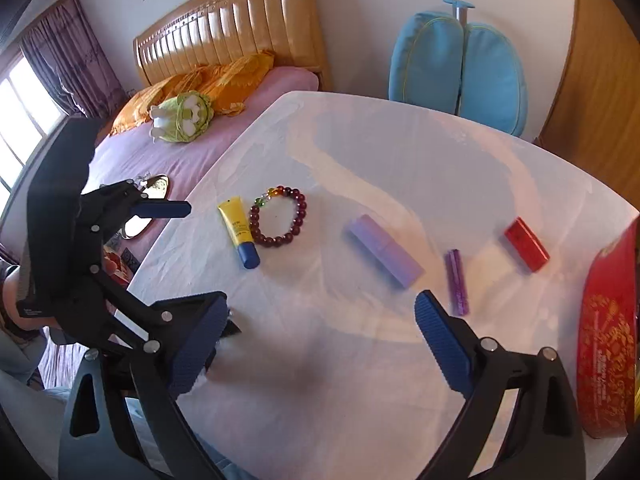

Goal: Organize jewelry
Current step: 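Move the right gripper over the yellow SDX cream tube, then grasp the yellow SDX tube with the right gripper, then carry the yellow tube with the right gripper over the red tin, then lower the yellow tube into the tin and open the right gripper, then move the right gripper to the red lipstick cylinder, then grasp the red lipstick cylinder with the right gripper, then carry the red cylinder with the right gripper into the red tin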

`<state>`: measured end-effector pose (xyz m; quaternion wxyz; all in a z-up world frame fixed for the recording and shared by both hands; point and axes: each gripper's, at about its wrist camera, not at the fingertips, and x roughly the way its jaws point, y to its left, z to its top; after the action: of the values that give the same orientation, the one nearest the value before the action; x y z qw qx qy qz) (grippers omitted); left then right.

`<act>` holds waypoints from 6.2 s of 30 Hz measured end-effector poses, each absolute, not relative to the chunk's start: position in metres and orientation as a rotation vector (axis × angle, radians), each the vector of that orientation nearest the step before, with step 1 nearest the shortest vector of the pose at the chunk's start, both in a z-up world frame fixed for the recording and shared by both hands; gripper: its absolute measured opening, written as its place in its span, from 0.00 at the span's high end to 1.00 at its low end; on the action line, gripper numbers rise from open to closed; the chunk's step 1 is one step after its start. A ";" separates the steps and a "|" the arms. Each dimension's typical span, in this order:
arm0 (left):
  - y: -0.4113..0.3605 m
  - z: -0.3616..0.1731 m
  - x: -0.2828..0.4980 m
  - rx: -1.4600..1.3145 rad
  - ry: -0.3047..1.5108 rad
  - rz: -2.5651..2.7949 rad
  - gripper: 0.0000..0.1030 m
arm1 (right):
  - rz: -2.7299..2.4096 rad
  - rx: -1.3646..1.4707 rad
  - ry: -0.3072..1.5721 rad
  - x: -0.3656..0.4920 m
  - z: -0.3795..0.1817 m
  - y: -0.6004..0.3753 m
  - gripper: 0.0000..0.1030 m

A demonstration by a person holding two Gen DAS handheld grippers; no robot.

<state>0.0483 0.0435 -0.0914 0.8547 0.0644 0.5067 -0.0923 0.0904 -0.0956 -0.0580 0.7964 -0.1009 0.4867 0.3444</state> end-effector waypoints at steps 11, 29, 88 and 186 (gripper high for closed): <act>0.156 -0.108 0.042 0.016 1.081 -0.120 0.07 | 0.792 -0.378 1.123 0.095 -0.108 0.019 0.30; 0.172 -0.105 0.041 -0.058 1.050 -0.112 0.07 | 0.882 -0.458 1.046 0.069 -0.098 0.020 0.81; -0.197 -0.063 0.236 0.035 1.050 -0.381 0.07 | 0.234 -0.043 1.097 0.265 -0.077 -0.422 0.76; -0.242 -0.016 0.165 0.138 0.959 -0.548 0.07 | 0.257 -0.019 0.869 0.114 -0.008 -0.423 0.74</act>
<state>0.1648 -0.2419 -0.0164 0.8491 0.0656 0.4549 -0.2603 0.1136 -0.4225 -0.0084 0.8990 -0.0094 0.4199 0.1241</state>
